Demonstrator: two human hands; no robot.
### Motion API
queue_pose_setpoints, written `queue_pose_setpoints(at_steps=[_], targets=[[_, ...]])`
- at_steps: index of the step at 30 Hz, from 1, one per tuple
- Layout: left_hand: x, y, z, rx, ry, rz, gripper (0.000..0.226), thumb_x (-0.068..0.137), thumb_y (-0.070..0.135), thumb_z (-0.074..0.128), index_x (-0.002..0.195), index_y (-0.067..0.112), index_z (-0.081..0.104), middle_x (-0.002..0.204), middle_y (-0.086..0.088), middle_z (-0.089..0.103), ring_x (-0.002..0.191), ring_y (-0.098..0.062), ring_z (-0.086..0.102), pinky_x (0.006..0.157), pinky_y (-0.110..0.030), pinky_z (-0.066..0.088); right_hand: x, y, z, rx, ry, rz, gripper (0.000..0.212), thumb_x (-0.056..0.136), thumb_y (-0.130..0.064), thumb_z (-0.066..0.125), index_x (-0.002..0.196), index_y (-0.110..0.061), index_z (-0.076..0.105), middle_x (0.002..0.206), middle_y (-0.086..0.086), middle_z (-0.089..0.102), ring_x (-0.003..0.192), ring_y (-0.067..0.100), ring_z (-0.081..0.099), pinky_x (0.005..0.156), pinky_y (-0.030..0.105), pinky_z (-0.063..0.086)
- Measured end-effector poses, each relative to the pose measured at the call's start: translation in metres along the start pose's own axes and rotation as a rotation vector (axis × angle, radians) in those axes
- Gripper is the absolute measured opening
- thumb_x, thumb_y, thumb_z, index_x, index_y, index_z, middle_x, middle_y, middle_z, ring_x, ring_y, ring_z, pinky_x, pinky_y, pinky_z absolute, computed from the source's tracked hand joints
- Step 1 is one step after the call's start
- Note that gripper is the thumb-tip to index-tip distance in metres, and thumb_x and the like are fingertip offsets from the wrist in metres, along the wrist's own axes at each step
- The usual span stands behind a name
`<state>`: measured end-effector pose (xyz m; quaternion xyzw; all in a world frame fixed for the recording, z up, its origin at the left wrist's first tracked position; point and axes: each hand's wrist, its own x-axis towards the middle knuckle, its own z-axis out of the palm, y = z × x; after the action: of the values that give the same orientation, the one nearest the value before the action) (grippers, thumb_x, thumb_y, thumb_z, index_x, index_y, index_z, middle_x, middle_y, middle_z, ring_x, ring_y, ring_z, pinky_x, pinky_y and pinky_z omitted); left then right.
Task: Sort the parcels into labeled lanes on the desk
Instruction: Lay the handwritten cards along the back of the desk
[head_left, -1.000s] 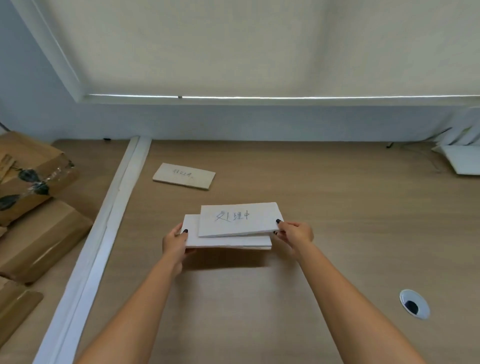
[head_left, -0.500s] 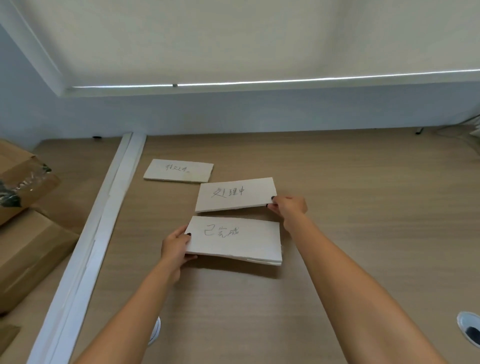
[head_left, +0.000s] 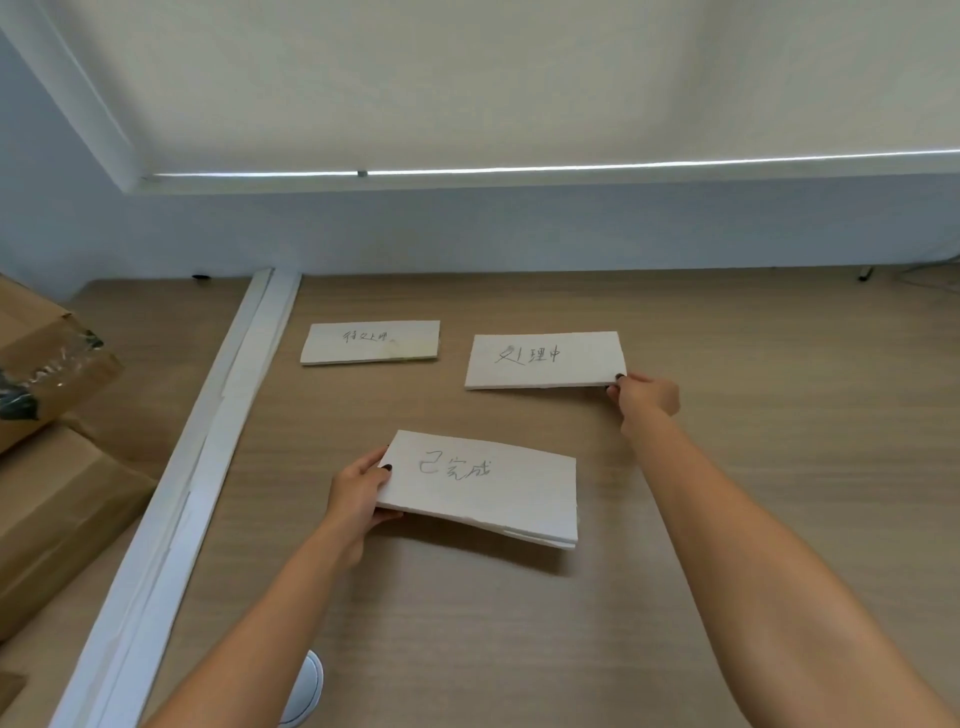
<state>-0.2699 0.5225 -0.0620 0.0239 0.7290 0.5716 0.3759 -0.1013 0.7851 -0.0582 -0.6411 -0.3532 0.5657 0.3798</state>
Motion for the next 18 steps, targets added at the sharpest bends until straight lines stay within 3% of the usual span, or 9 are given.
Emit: queue_pose_setpoints(at_steps=[3, 5, 8, 11, 13, 14, 16, 18], targets=[[0.006, 0.000, 0.002, 0.016, -0.016, 0.012, 0.040, 0.094, 0.002, 0.039, 0.127, 0.018, 0.054, 0.098, -0.009, 0.060, 0.074, -0.018, 0.054, 0.055, -0.030, 0.045, 0.014, -0.009, 0.008, 0.003, 0.011, -0.032, 0.024, 0.087, 0.005, 0.055, 0.109, 0.003, 0.066, 0.085, 0.014, 0.066, 0.038, 0.003, 0.053, 0.059, 0.020, 0.050], [0.010, 0.000, 0.003, 0.024, -0.018, 0.018, 0.040, 0.094, 0.003, 0.038, 0.127, 0.018, 0.054, 0.095, -0.007, 0.061, 0.073, -0.017, 0.054, 0.054, -0.029, 0.046, 0.022, -0.014, 0.013, 0.018, 0.018, -0.045, 0.025, 0.087, 0.006, 0.054, 0.109, 0.003, 0.066, 0.096, 0.017, 0.068, 0.047, 0.008, 0.055, 0.067, 0.023, 0.052], [0.016, 0.001, 0.005, 0.014, -0.008, 0.032, 0.040, 0.094, 0.002, 0.038, 0.126, 0.019, 0.055, 0.091, -0.004, 0.061, 0.072, -0.017, 0.054, 0.053, -0.029, 0.045, 0.033, -0.017, 0.020, 0.011, 0.023, -0.054, 0.025, 0.087, 0.007, 0.054, 0.109, 0.004, 0.066, 0.096, 0.016, 0.067, 0.053, 0.012, 0.056, 0.064, 0.022, 0.053], [0.018, 0.000, 0.009, 0.013, -0.023, 0.047, 0.039, 0.094, 0.002, 0.038, 0.124, 0.020, 0.055, 0.093, -0.003, 0.061, 0.073, -0.017, 0.055, 0.051, -0.028, 0.047, 0.041, -0.014, 0.022, -0.086, -0.032, -0.056, 0.024, 0.087, 0.003, 0.057, 0.109, 0.005, 0.066, 0.102, 0.018, 0.068, 0.059, 0.016, 0.058, 0.086, 0.030, 0.054], [0.015, -0.001, 0.012, 0.016, -0.040, 0.051, 0.038, 0.094, 0.002, 0.039, 0.125, 0.019, 0.054, 0.098, -0.006, 0.061, 0.074, -0.017, 0.055, 0.051, -0.027, 0.048, 0.044, -0.016, 0.018, -0.231, -0.045, -0.113, 0.030, 0.088, -0.006, 0.060, 0.116, 0.002, 0.063, 0.114, 0.017, 0.067, 0.074, 0.021, 0.064, 0.092, 0.031, 0.050], [0.013, -0.001, 0.013, 0.008, -0.044, 0.050, 0.038, 0.094, 0.003, 0.039, 0.126, 0.019, 0.053, 0.102, -0.008, 0.061, 0.075, -0.017, 0.056, 0.052, -0.028, 0.048, 0.044, -0.019, 0.013, -0.313, -0.033, -0.151, 0.036, 0.088, -0.010, 0.061, 0.123, 0.000, 0.060, 0.123, 0.016, 0.063, 0.094, 0.025, 0.065, 0.096, 0.030, 0.045], [0.005, 0.000, 0.014, -0.021, -0.047, 0.048, 0.039, 0.095, 0.003, 0.040, 0.129, 0.018, 0.051, 0.110, -0.011, 0.059, 0.078, -0.018, 0.056, 0.055, -0.030, 0.048, 0.038, -0.026, -0.004, -0.419, -0.008, -0.237, 0.043, 0.088, -0.014, 0.061, 0.130, -0.006, 0.055, 0.134, 0.013, 0.056, 0.121, 0.025, 0.054, 0.103, 0.027, 0.038], [-0.009, 0.001, 0.016, -0.055, -0.041, 0.051, 0.041, 0.094, 0.002, 0.041, 0.131, 0.018, 0.050, 0.112, -0.011, 0.058, 0.081, -0.019, 0.057, 0.052, -0.029, 0.052, 0.022, -0.026, -0.025, -0.457, -0.037, -0.313, 0.040, 0.088, -0.014, 0.061, 0.128, -0.009, 0.057, 0.128, 0.013, 0.058, 0.118, 0.026, 0.055, 0.103, 0.031, 0.041]])
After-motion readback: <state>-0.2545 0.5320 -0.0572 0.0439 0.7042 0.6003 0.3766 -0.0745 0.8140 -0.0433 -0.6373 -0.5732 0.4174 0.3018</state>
